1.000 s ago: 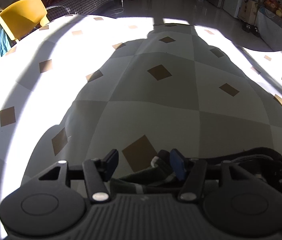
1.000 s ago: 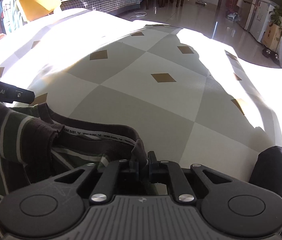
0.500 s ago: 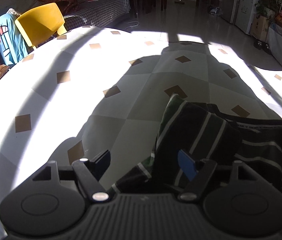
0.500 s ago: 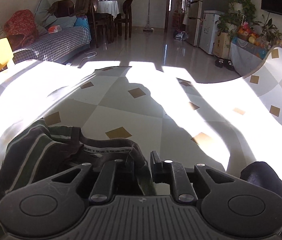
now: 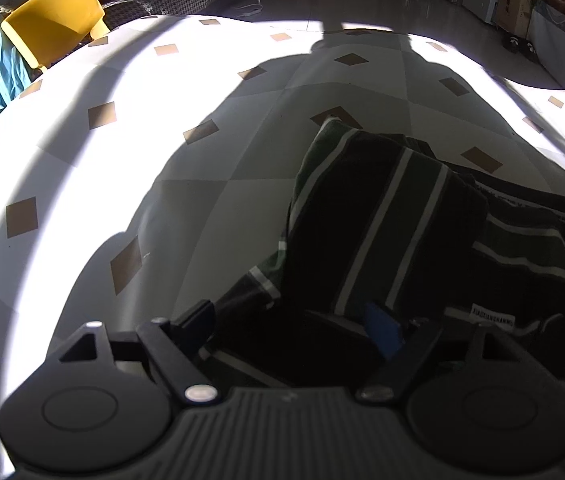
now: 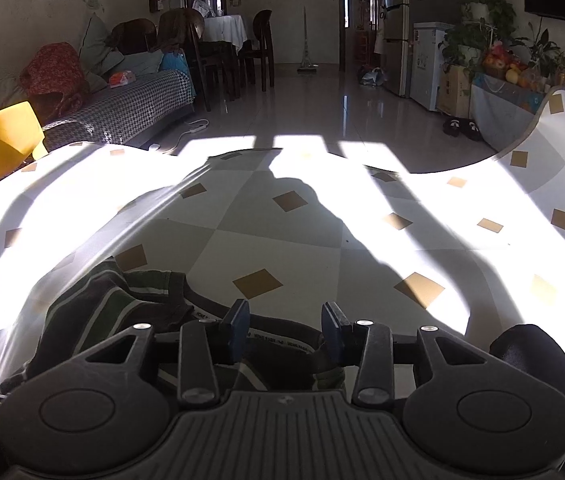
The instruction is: Fold clothes
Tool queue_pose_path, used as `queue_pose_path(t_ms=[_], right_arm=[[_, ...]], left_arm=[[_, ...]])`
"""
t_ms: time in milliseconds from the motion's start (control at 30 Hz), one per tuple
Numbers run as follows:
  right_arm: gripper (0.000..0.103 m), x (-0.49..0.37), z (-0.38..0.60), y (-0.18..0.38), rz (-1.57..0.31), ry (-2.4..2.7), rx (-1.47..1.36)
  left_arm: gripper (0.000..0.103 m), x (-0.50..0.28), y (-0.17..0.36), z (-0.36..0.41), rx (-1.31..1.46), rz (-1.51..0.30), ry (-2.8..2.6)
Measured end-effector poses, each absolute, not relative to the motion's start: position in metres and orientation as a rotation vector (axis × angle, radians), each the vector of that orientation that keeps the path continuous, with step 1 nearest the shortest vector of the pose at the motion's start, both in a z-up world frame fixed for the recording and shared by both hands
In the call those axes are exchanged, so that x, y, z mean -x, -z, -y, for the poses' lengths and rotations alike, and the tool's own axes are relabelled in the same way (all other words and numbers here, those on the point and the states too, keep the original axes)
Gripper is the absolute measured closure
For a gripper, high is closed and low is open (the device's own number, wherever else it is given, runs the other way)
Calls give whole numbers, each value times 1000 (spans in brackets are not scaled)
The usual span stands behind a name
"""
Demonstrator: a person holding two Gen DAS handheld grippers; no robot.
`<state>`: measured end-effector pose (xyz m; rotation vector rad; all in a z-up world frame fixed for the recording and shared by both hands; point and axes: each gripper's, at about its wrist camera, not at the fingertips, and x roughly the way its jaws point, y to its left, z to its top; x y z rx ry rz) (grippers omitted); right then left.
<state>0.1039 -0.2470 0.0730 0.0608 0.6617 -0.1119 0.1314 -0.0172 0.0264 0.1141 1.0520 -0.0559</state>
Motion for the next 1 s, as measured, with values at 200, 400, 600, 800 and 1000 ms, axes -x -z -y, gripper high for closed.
queue_pose_path(t_ms=[200, 400, 600, 800, 1000], right_arm=[[63, -99, 242, -72, -722, 47, -87], [61, -98, 245, -48, -942, 23, -166], [58, -95, 242, -23, -1047, 24, -170], [55, -93, 232, -23, -1036, 28, -99], [53, -91, 224, -21, -1010, 5, -28]], left_arm=[[22, -128, -13, 21, -155, -1068, 59], [5, -120, -7, 24, -216, -1022, 32], [2, -120, -3, 8, -105, -1054, 25], [0, -109, 0, -2, -56, -1056, 15], [0, -88, 2, -7, -28, -1029, -18]])
